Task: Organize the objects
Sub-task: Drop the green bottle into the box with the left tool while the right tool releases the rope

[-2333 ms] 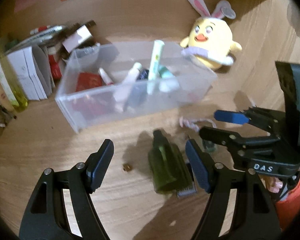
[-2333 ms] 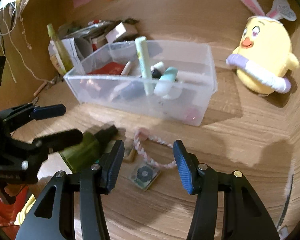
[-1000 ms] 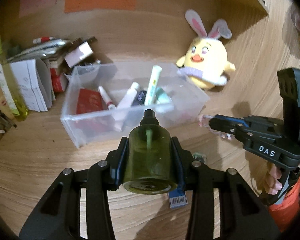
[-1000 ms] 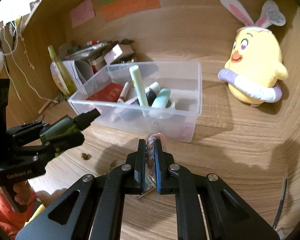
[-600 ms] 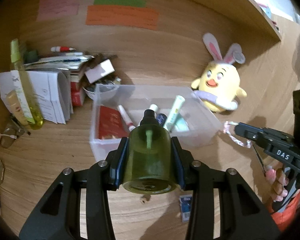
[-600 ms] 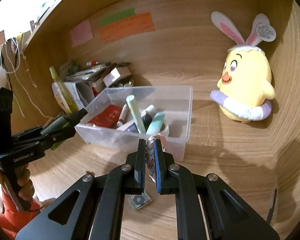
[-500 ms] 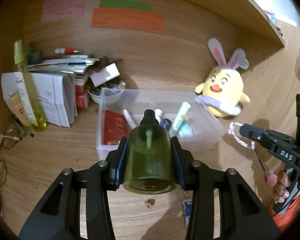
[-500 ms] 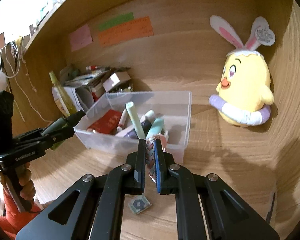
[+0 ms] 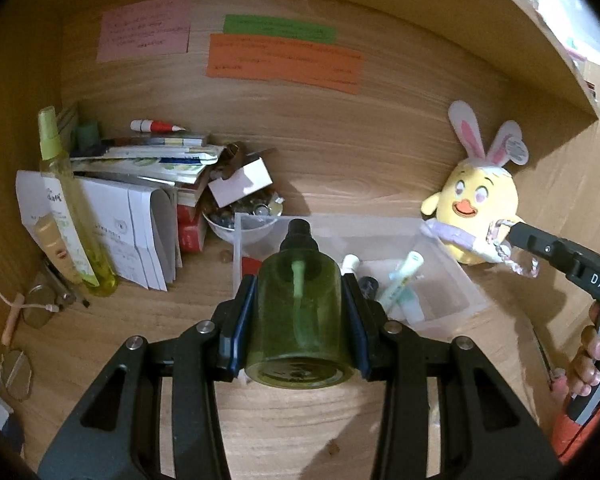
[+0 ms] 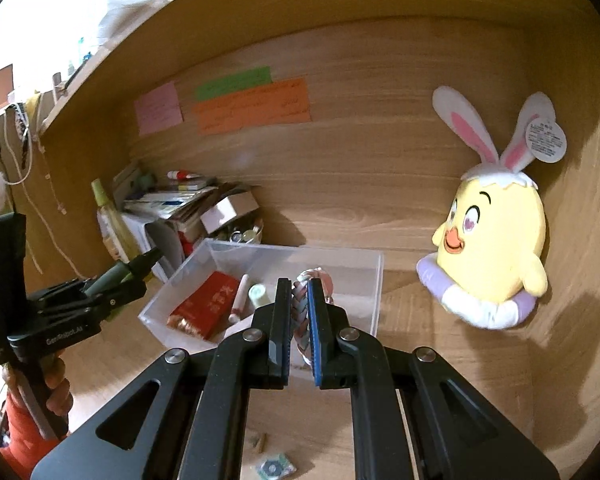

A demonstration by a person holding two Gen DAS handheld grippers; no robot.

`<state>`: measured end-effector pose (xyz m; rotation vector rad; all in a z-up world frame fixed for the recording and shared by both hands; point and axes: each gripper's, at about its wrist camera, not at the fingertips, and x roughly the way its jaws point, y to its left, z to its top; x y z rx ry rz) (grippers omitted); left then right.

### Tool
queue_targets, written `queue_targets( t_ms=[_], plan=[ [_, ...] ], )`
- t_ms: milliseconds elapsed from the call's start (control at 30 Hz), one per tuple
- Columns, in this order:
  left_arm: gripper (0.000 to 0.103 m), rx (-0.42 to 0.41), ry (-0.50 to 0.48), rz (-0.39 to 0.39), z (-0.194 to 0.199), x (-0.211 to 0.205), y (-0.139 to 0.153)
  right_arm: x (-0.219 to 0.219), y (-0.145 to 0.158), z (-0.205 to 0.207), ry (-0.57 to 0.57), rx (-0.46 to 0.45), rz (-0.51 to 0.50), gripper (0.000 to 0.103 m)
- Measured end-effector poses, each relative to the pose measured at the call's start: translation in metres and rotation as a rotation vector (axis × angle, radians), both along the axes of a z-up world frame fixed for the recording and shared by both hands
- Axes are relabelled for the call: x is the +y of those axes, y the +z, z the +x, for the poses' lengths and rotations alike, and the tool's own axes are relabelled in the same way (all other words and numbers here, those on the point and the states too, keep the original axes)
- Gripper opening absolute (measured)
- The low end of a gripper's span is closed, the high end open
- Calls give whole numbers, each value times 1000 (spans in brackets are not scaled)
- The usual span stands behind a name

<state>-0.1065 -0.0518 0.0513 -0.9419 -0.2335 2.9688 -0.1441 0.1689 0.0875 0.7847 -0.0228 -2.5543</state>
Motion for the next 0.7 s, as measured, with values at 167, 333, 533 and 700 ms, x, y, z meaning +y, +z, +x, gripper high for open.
queue_targets(
  t_ms=[167,333,533,700],
  plan=[
    [41,-16,4,-5,-17,-1,-3,-5,-7,-17,-16,-25,14,7],
    [41,-53,5,-10,-39,2,-13,-11,-22,-35,-29,-65,32,7],
    [41,-111,-11,-17,-62,7,-32,-15,-45,-52,-35,-117,59,7],
    [41,-142,-21,-22,-73,11,-43,-18,-61,-60,-34,-152,86,7]
  ],
)
